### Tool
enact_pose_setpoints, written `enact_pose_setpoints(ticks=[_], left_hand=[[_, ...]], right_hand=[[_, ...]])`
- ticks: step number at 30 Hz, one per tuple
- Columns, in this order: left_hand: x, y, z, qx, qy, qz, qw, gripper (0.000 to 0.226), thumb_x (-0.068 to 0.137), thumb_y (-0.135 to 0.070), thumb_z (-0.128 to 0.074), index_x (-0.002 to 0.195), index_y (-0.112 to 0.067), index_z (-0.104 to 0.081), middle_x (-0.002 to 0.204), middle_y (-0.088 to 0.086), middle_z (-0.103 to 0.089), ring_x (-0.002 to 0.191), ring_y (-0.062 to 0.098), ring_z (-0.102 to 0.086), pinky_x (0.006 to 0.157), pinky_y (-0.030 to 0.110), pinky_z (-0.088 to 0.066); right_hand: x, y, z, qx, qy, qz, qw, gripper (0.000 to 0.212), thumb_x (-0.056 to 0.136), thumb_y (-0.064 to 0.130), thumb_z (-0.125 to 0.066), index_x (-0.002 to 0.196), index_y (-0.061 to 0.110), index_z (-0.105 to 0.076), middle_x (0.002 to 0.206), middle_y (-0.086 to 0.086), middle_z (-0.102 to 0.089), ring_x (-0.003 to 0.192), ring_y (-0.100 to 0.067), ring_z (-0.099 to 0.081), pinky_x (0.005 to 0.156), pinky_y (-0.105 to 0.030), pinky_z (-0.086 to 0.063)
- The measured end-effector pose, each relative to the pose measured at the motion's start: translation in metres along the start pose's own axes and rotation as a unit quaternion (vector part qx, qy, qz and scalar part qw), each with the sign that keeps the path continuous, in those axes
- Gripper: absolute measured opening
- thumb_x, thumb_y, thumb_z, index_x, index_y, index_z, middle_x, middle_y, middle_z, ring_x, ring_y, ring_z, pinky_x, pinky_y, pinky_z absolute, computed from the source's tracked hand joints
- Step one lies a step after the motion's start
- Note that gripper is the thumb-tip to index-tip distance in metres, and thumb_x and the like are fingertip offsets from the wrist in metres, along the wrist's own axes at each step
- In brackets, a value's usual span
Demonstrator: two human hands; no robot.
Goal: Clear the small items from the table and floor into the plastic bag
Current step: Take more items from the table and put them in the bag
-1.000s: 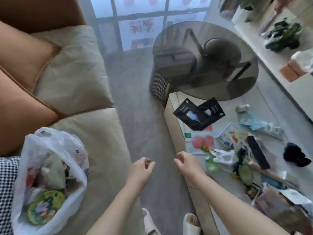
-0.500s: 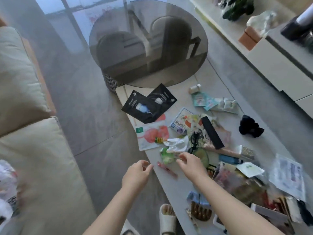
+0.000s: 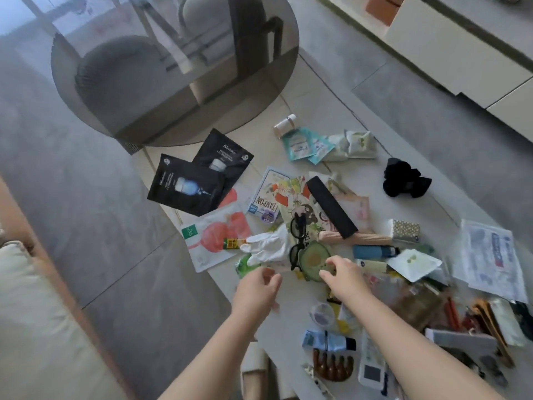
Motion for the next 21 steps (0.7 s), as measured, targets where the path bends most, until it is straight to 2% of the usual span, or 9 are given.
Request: enact_pose_setpoints(ticks=[2, 4, 6, 10, 16, 18, 21], left_hand=[[0.02, -0.006, -0.012, -0.002, 0.012, -0.009, 1.0, 0.032, 0.094, -0.034, -0.05, 0.12, -0.019, -0.061, 0.116, -0.004, -0.065, 0.086, 0.01, -0.063, 0.07, 0.02, -0.048], [0.04, -0.011, -0.024, 0.002, 0.019, -0.015, 1.0, 0.035, 0.094, -0.034, -0.051, 0.124, -0.018, -0.059, 0.119, -0.001, -0.065, 0.104, 0.013, -0.061, 0.085, 0.025, -0.048], [0.055, -0.015, -0.035, -0.01, 0.023, -0.013, 1.0, 0.038, 0.094, -0.033, -0.052, 0.128, -0.017, -0.056, 0.121, 0.0, -0.064, 0.111, 0.015, -0.059, 0.092, 0.026, -0.046], [0.078, -0.021, -0.051, -0.035, 0.018, -0.004, 0.999, 0.04, 0.094, -0.031, -0.054, 0.131, -0.016, -0.052, 0.122, 0.002, -0.063, 0.11, 0.017, -0.059, 0.094, 0.032, -0.049], [0.101, -0.017, -0.069, -0.02, 0.008, 0.029, 0.999, 0.041, 0.093, -0.023, -0.053, 0.132, -0.012, -0.05, 0.126, 0.004, -0.06, 0.112, 0.02, -0.059, 0.091, 0.03, -0.046], [0.105, -0.016, -0.072, -0.031, 0.008, 0.043, 0.999, 0.036, 0.092, -0.021, -0.055, 0.127, -0.011, -0.055, 0.12, 0.004, -0.064, 0.107, 0.02, -0.061, 0.087, 0.029, -0.048], [0.109, -0.014, -0.076, -0.067, 0.016, 0.056, 0.996, 0.02, 0.089, -0.018, -0.059, 0.108, -0.012, -0.06, 0.098, 0.003, -0.066, 0.086, 0.019, -0.064, 0.082, 0.033, -0.052]], right_hand=[[0.013, -0.004, -0.007, -0.008, 0.005, 0.0, 1.0, 0.045, 0.093, 0.034, -0.054, 0.133, 0.016, -0.046, 0.134, -0.005, -0.05, 0.12, -0.023, -0.048, 0.097, -0.034, -0.043], [0.025, -0.006, -0.015, -0.017, 0.009, 0.004, 1.0, 0.052, 0.092, 0.036, -0.055, 0.138, 0.017, -0.04, 0.14, -0.004, -0.044, 0.125, -0.023, -0.045, 0.101, -0.036, -0.041], [0.036, -0.009, -0.019, -0.021, 0.001, 0.0, 1.0, 0.059, 0.091, 0.038, -0.057, 0.141, 0.017, -0.035, 0.144, -0.004, -0.04, 0.129, -0.024, -0.042, 0.102, -0.036, -0.039], [0.052, -0.015, -0.028, -0.03, -0.017, -0.032, 0.999, 0.071, 0.086, 0.045, -0.061, 0.144, 0.017, -0.029, 0.146, -0.005, -0.037, 0.131, -0.026, -0.04, 0.101, -0.038, -0.039], [0.069, -0.024, -0.044, -0.019, -0.041, -0.063, 0.997, 0.074, 0.08, 0.047, -0.067, 0.139, 0.016, -0.034, 0.141, -0.008, -0.038, 0.13, -0.026, -0.037, 0.103, -0.038, -0.037], [0.071, -0.024, -0.044, -0.022, -0.052, -0.065, 0.996, 0.07, 0.079, 0.048, -0.068, 0.133, 0.014, -0.038, 0.137, -0.008, -0.04, 0.127, -0.025, -0.039, 0.1, -0.036, -0.038], [0.069, -0.024, -0.04, -0.042, -0.062, -0.066, 0.995, 0.065, 0.079, 0.049, -0.067, 0.126, 0.013, -0.041, 0.132, -0.006, -0.044, 0.123, -0.024, -0.043, 0.095, -0.032, -0.04]])
Point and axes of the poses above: each hand's wrist, its own x-axis towards the middle knuckle, its own z-axis out of the back of the hand, y = z × x, the point moved 4 cm from there along x, towards the middle knuckle
